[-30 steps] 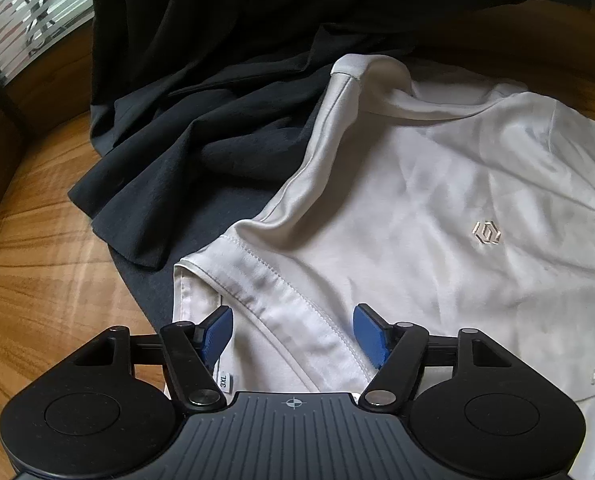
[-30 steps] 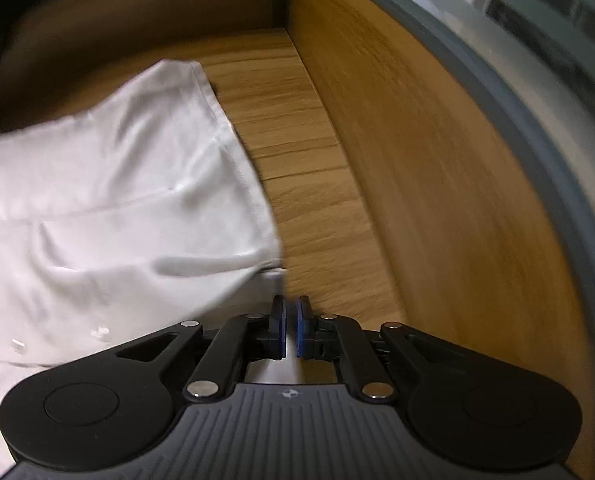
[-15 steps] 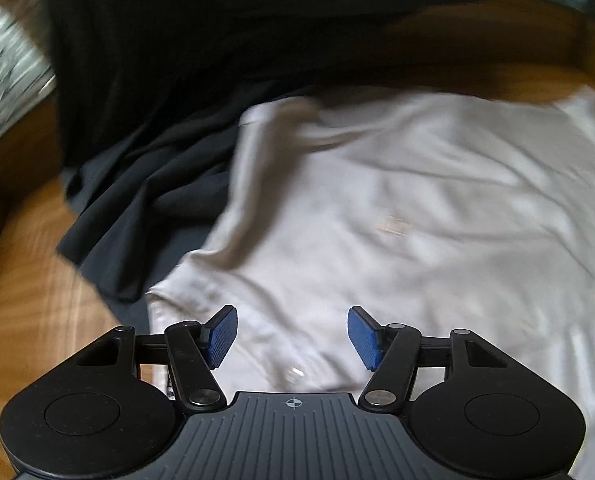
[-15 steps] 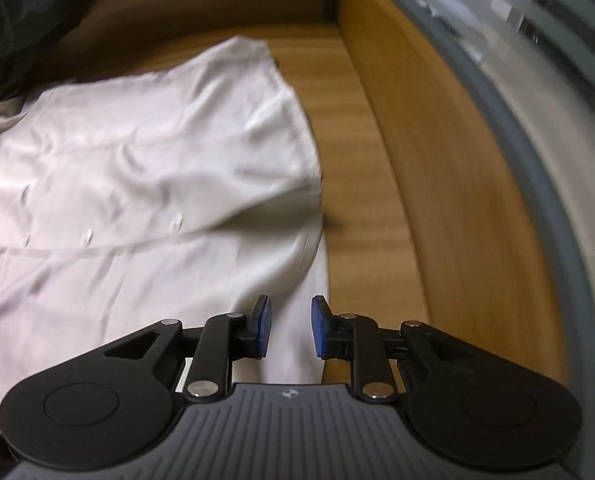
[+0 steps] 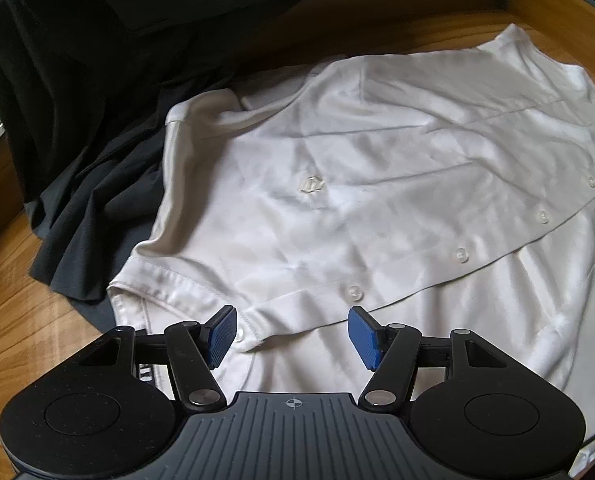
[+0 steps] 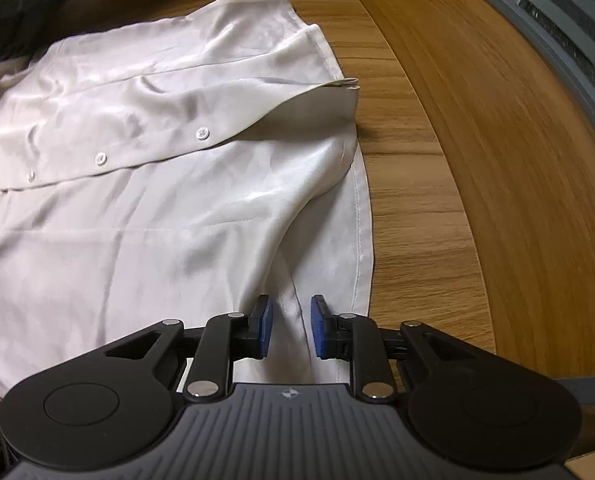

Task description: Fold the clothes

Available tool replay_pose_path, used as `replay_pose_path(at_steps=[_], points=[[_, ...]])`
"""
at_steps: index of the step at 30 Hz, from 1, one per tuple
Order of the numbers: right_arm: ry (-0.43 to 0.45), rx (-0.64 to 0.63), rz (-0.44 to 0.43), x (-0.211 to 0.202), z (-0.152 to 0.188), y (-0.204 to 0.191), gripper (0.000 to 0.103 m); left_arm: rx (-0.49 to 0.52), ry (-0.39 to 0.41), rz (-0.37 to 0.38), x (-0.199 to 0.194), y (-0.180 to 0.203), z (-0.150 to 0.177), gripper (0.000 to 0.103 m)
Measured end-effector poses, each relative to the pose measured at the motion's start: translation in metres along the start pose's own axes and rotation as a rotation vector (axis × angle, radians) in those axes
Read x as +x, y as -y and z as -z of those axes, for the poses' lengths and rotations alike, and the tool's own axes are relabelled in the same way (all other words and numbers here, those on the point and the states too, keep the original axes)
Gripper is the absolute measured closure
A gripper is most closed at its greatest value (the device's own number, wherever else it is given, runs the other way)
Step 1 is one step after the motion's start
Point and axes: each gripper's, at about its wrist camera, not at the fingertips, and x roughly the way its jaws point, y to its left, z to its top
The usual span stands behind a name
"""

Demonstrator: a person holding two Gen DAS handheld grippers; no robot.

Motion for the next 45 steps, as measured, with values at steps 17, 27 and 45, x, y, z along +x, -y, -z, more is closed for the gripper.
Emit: replay_pose_path(at_steps=[17, 27, 45], points=[[-0.063, 0.012, 0.112, -0.031, 0.022, 0.018, 0.099, -0.014, -0.013, 0.032, -0.027, -0.021, 0.033, 0.039], [-0.017, -0.047, 0.108, -0.064, 0.047, 0.003, 0.085, 0.139, 0.016, 0.133, -0.071, 0.019, 0.077, 0.038], [0.053, -0.524, -0.132, -0.064, 0.115, -0.034, 0.068, 0.283, -0.027, 0.017, -0.084, 0.153, 0.173, 0.037]])
